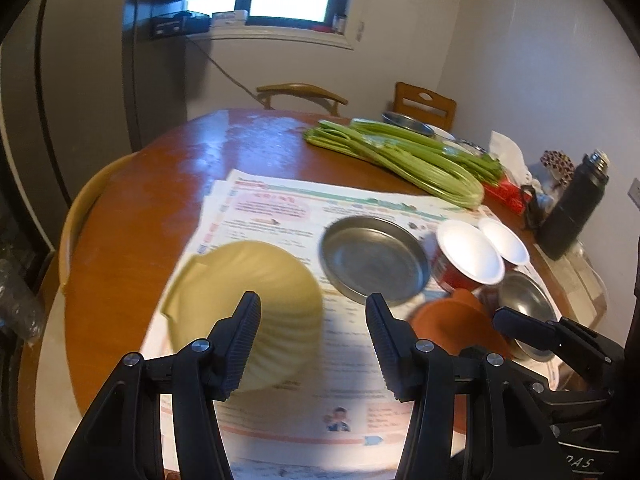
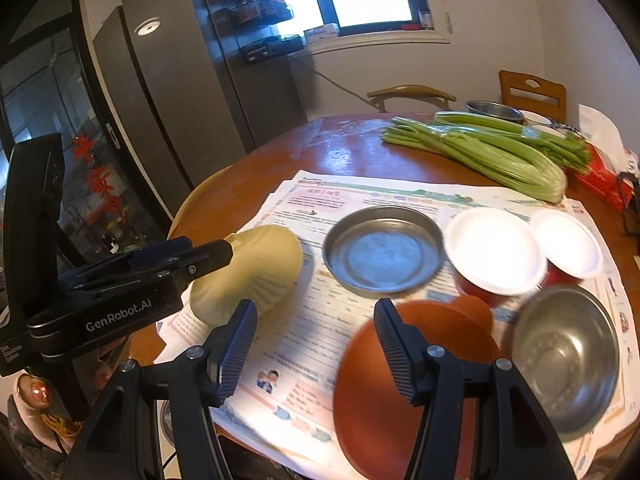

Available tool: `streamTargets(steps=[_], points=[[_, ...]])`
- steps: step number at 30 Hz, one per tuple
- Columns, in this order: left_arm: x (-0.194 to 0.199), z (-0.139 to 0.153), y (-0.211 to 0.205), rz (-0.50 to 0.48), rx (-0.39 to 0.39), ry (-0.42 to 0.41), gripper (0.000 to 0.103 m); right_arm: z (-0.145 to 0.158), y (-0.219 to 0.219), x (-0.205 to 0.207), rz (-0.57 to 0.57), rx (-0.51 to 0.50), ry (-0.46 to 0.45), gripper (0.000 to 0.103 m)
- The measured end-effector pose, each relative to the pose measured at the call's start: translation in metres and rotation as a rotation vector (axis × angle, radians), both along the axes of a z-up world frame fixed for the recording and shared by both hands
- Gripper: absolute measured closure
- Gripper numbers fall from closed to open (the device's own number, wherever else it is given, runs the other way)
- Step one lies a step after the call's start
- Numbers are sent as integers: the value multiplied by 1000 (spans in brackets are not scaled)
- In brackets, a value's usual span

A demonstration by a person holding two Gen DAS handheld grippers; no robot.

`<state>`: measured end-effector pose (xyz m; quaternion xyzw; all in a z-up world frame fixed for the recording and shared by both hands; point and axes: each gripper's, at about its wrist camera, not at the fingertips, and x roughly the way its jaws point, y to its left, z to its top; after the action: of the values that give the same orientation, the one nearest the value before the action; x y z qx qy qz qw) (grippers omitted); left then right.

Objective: Organize plates and bowls
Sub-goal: 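Lower the cream shell plate onto the table and open the left gripper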

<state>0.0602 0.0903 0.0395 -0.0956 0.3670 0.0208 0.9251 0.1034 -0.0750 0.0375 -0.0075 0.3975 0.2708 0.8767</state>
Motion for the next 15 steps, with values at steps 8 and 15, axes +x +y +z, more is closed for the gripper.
streamTargets(steps=[8,15], points=[[5,-18,-37,-76,-12,54,47,-6,-33,-18,-45,-16,12,43],[12,-38,-64,-122,-10,110,47,-23,-65,-32,-96,-51,37,43]])
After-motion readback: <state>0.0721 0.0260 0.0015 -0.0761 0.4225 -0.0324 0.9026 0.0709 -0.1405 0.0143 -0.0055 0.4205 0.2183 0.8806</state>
